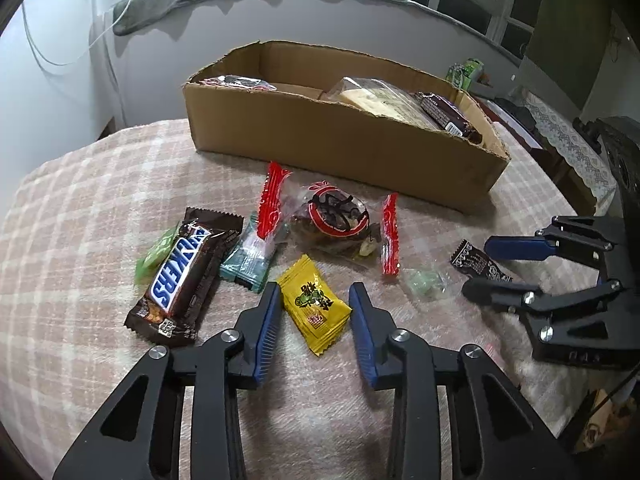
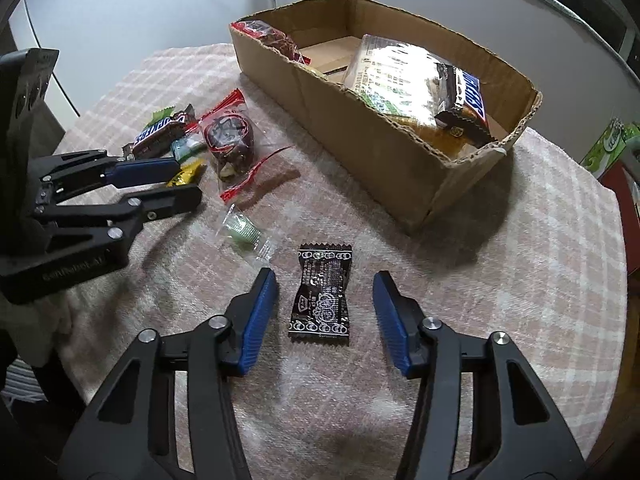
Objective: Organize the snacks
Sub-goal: 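Grasp the black wrapped candy with the right tool while the left grasps yellow candy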
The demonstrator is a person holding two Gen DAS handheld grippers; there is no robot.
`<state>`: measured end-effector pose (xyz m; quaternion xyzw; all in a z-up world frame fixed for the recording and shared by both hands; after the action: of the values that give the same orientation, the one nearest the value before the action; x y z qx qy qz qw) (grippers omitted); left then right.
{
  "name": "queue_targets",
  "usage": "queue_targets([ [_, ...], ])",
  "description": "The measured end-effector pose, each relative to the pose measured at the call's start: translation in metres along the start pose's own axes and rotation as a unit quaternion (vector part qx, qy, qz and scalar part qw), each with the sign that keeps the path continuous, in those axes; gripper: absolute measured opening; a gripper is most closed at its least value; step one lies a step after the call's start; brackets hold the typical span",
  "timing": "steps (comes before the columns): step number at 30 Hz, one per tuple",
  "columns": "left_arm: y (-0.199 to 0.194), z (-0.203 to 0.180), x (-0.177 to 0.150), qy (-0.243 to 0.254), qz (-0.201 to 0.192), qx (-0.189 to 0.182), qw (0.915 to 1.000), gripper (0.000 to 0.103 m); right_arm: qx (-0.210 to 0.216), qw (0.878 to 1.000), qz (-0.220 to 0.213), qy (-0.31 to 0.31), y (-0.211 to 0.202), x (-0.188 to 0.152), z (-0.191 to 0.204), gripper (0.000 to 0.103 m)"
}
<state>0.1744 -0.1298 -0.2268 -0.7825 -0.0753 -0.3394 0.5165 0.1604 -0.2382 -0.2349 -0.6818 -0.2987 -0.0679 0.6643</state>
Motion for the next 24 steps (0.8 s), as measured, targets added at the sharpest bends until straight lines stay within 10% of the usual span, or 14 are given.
queue_targets([
  [7,-0.002,-0.002,-0.003,0.001,-0.002,-0.003,1.0,0.029,-0.005,1.0,-0.001,-0.004,0.001,0.0,-0.003,0.029],
  [24,-0.009,-0.004,-0.012,-0.007,0.003,-0.006,0.9999,0.028,0.001,1.0,-0.002,0.003,-0.004,-0.004,-0.006,0.028],
])
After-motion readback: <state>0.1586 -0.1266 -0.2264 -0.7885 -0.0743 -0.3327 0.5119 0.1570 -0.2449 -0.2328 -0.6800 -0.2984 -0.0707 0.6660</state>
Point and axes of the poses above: each gripper's, at about its wrist camera, not at the fingertips, and y roughly the way its jaws point, z to its left, x to its top, the point moved 10 cm from there along y, roughly the way its jaws point, and after that the axes turned 8 degrees about -x, right-handed, at the moved point
